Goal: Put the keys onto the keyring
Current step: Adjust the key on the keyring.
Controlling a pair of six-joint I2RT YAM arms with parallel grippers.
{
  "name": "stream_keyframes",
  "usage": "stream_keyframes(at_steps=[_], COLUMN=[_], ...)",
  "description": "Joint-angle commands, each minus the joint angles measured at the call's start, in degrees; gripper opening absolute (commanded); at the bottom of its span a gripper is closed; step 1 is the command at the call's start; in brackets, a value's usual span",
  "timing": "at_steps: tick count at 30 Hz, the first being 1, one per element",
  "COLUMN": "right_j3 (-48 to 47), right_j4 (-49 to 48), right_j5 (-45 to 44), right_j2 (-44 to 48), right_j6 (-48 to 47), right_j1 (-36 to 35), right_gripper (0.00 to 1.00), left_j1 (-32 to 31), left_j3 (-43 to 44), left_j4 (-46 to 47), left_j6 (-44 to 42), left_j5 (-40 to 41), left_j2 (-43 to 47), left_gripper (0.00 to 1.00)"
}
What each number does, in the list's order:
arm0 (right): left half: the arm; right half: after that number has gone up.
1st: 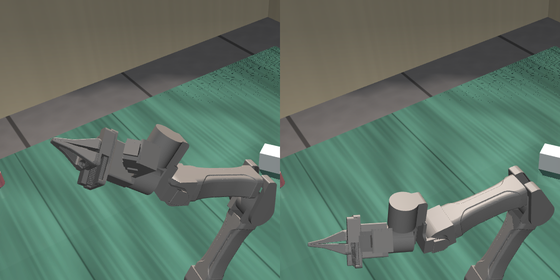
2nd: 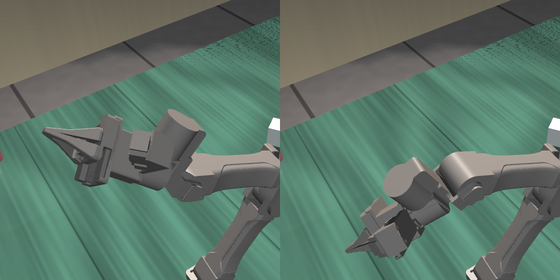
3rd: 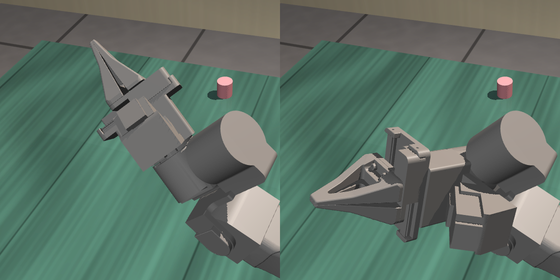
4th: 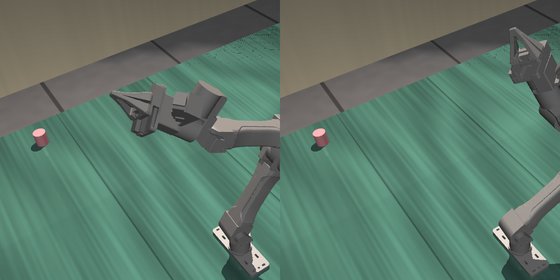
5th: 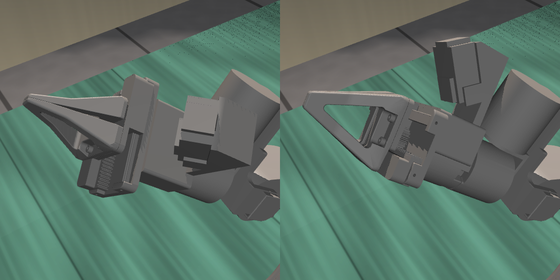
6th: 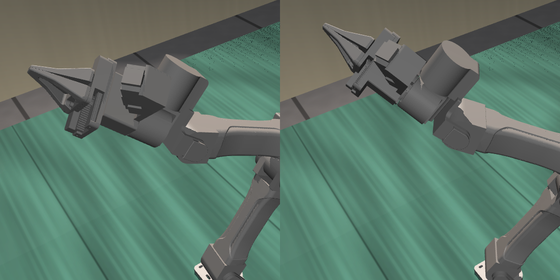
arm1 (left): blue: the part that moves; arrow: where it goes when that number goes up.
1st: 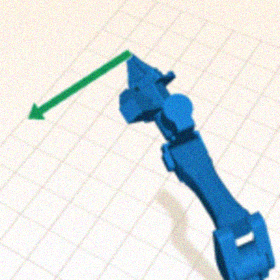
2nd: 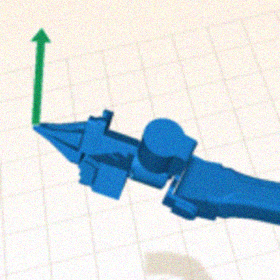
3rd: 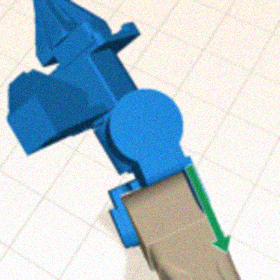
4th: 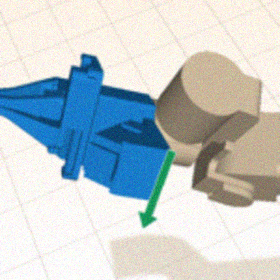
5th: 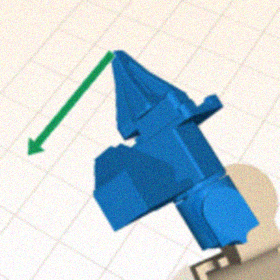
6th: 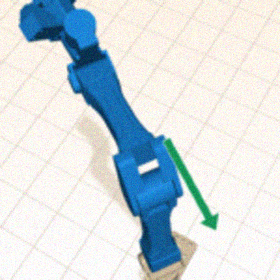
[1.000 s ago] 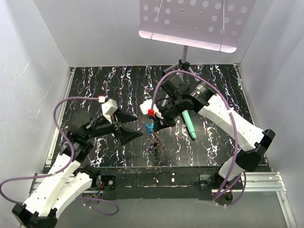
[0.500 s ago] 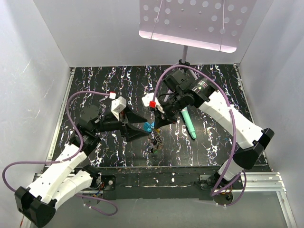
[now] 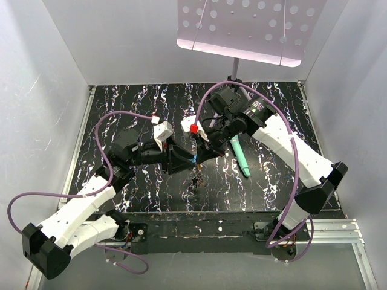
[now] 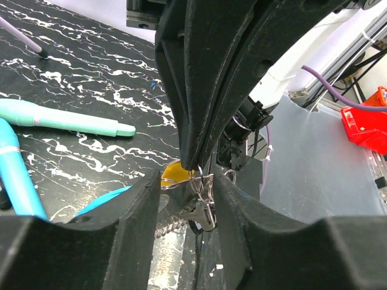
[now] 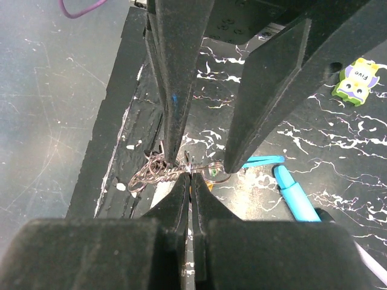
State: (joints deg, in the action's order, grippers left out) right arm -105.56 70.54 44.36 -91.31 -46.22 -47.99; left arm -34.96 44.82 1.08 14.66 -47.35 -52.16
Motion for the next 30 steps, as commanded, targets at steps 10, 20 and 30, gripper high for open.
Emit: stream_keyframes(at_steps=[10, 20, 30], right_j3=[-1.32, -0.7, -0.26], right_j4=[-1.2, -1.28, -1.99], right_j5=[3.89, 5.12, 12.14], right_j2=[0.87, 1.39, 4.64], right_j6=[2.01, 2.97, 7.37], right_j1=[0.17, 0.17, 3.16], right_gripper=[0.01, 0.01, 0.25], left_j1=[-0.72, -0.72, -0.9], left_j3=[3.61, 4.05, -7.45], left_j4=[-4.59, -5.83, 13.22], left_j6=[-1.65, -2.97, 4.23], left_j5=[0.25, 0.41, 4.81], left_j2=[-1.1, -0.93, 9.44], left_gripper=[0.26, 0.0, 0.0])
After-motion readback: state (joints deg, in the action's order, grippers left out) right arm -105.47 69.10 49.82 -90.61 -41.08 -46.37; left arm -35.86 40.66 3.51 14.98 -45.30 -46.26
